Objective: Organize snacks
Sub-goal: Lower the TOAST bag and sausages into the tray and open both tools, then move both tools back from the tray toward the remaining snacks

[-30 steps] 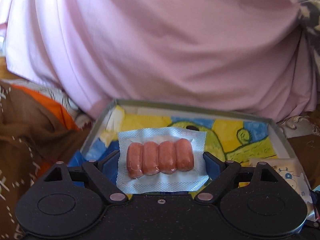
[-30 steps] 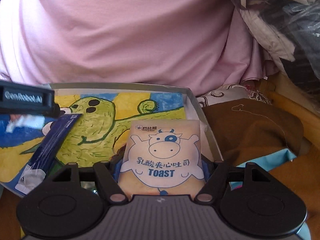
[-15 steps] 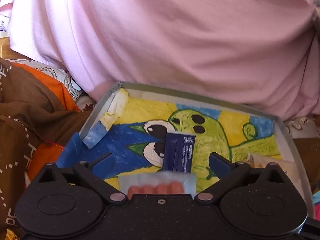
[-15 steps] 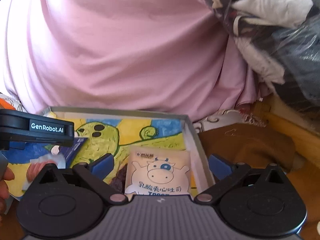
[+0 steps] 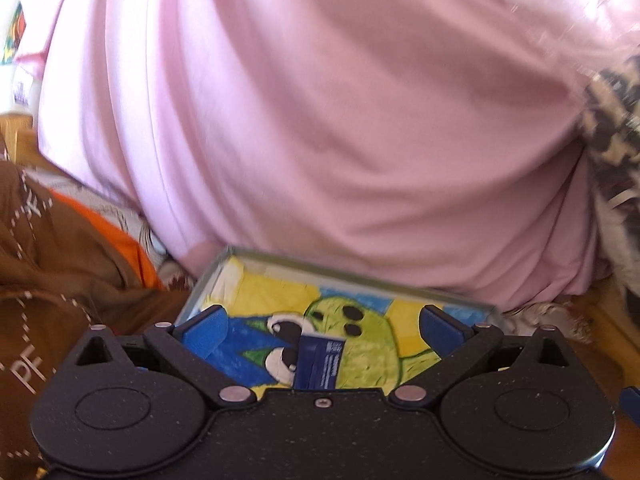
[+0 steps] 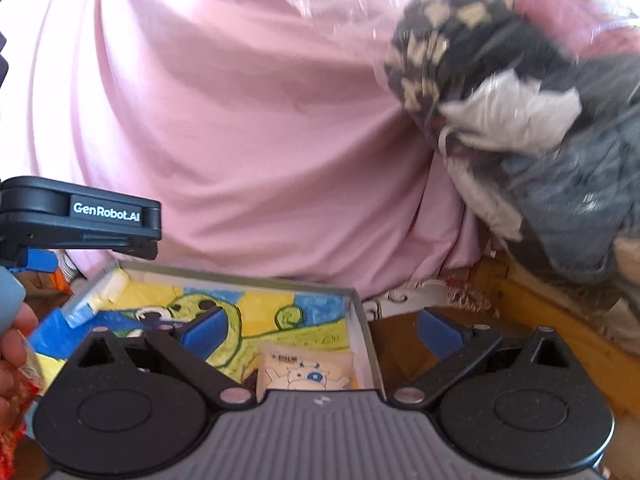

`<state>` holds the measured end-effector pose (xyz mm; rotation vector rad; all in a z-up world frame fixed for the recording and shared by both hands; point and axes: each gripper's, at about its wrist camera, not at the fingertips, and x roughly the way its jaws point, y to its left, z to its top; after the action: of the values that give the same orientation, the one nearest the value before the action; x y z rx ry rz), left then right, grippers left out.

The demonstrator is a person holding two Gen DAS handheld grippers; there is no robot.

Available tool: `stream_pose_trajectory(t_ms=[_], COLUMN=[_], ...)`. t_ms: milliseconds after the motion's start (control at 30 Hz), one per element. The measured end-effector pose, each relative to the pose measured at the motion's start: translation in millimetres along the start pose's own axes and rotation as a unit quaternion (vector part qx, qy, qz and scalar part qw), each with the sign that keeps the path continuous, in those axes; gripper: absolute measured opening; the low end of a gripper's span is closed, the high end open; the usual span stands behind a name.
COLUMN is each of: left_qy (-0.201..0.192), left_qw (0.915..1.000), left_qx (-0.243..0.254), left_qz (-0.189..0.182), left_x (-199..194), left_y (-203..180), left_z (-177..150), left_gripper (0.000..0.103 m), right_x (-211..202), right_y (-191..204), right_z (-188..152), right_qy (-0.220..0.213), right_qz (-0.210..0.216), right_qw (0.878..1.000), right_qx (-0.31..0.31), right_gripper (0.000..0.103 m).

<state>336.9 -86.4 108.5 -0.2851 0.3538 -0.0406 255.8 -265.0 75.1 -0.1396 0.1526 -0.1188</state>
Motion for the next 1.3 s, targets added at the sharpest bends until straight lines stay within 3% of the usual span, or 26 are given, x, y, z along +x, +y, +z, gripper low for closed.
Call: stream_pose_trajectory(t_ms=[533, 933, 1300], left_qy=[-0.053, -0.033, -0.018], left_qw=[0.9971, 0.9973, 0.9967], left_qx=[0.050, 0.066, 0.070], left_qz=[-0.022, -0.006, 0.038], left_x=[-103, -138, -171], left_y=[21, 69, 126], left_z=[13, 0, -16], left_gripper=[0.102, 0.102, 0.102], right_x=[-81, -121, -153], right_y=[23, 38, 52], right_z=[42, 38, 17], right_qy=[-0.062, -0.071, -0.088], right_qz=[0.050, 0.096, 0.139], right_qw=[0.997, 0.992, 0.986], right_qx=[-0.010, -0.027, -0.040], right_gripper=[0.103, 0.103, 0.103])
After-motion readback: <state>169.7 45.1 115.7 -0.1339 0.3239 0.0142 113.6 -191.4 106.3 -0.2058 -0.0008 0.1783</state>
